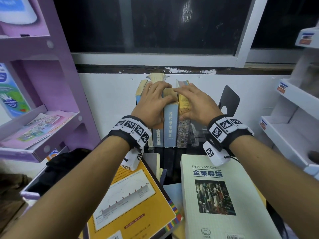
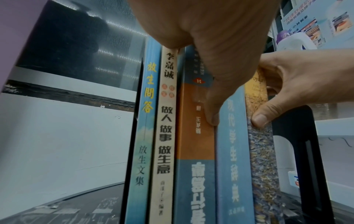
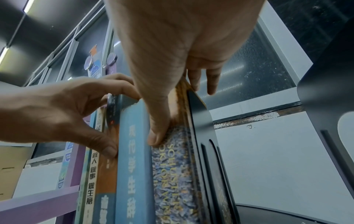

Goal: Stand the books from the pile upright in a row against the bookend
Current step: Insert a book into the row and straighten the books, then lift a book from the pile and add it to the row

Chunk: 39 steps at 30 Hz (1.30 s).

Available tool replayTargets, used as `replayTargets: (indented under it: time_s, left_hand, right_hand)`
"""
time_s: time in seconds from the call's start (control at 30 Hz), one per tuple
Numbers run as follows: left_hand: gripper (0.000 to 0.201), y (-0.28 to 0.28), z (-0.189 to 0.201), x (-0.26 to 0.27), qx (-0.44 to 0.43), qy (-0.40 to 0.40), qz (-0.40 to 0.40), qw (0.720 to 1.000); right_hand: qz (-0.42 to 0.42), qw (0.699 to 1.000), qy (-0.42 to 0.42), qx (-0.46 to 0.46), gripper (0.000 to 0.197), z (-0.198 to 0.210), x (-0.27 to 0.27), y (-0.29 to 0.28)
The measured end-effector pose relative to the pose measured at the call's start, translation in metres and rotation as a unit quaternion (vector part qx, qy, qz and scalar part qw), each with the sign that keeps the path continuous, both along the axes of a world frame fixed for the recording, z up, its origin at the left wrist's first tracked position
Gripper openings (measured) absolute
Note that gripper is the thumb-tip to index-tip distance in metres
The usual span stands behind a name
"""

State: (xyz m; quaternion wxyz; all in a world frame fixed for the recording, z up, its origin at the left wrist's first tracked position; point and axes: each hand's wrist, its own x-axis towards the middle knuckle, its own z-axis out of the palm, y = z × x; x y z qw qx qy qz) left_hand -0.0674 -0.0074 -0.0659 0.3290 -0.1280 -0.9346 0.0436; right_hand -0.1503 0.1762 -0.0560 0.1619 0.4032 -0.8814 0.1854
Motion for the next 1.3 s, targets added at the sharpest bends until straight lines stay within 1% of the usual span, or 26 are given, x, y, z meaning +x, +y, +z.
replayTargets:
  time_s: [0.2, 0.27, 0.33, 0.4, 0.43, 0.47, 0.57, 0.6, 0.73, 0.87, 1.0, 1.07, 1.13, 1.2, 1.3]
  left_hand:
    - [0.062, -0.001, 0.004, 0.005, 0.020, -0.024, -0.005, 1.000]
    - [0.062, -0.004, 0.005, 0.005, 0.018, -0.035, 0.006, 0.999]
    - [0.061, -0.005, 0.001, 0.011, 0.027, -0.049, 0.013, 0.998]
    - [0.059, -0.011, 0.005, 0.015, 0.033, -0.030, 0.014, 0.999]
    - [0.058, -0.010, 0.008, 0.025, 0.039, -0.023, 0.024, 0.999]
    - [0.059, -0.008, 0.018, 0.074, 0.035, -0.006, 0.031, 0.999]
    - [0.062, -0.013, 0.019, 0.076, 0.022, 0.012, 0.037, 0.999]
    - [0.061, -0.012, 0.017, 0.078, 0.025, -0.006, 0.045, 0.999]
    - [0.059, -0.016, 0.014, 0.080, 0.042, -0.025, 0.057, 0.997]
    - [0.057, -0.023, 0.008, 0.103, 0.059, -0.071, 0.108, 0.990]
    - [0.057, -0.029, -0.003, 0.127, 0.100, -0.119, 0.150, 0.976]
    - [0.060, -0.033, -0.009, 0.136, 0.128, -0.153, 0.171, 0.965]
    - [0.061, -0.035, -0.014, 0.145, 0.159, -0.183, 0.192, 0.951]
    - [0.062, -0.034, -0.017, 0.156, 0.201, -0.212, 0.203, 0.935]
    - [0.066, -0.034, -0.025, 0.173, 0.262, -0.267, 0.220, 0.901]
  right_hand:
    - [-0.007, 0.999, 0.022, 0.025, 0.099, 0.005, 0.006, 0.002]
    - [-0.021, 0.999, 0.019, 0.046, 0.099, 0.004, 0.002, 0.006]
    - [-0.032, 0.998, -0.002, 0.049, 0.098, -0.002, 0.004, 0.009]
    - [-0.036, 0.998, -0.010, 0.057, 0.097, 0.001, -0.001, 0.012]
    - [-0.037, 0.998, -0.013, 0.050, 0.097, 0.003, 0.008, 0.015]
    - [-0.020, 0.999, 0.001, 0.044, 0.096, 0.016, 0.052, 0.020]
    - [-0.025, 0.999, 0.001, 0.047, 0.093, 0.018, 0.051, 0.022]
    - [-0.030, 0.998, -0.007, 0.048, 0.092, 0.015, 0.053, 0.022]
    - [-0.041, 0.998, -0.032, 0.030, 0.086, 0.018, 0.057, 0.024]
    - [-0.016, 0.998, -0.057, 0.027, 0.078, 0.018, 0.085, 0.022]
    - [-0.005, 0.992, -0.119, 0.034, 0.072, 0.007, 0.116, 0.012]
    - [0.006, 0.986, -0.160, 0.050, 0.069, -0.001, 0.128, 0.007]
    - [0.018, 0.978, -0.196, 0.065, 0.068, -0.006, 0.138, 0.002]
    - [0.022, 0.973, -0.215, 0.085, 0.067, -0.010, 0.146, -0.003]
    - [0.021, 0.963, -0.246, 0.108, 0.070, -0.015, 0.157, -0.009]
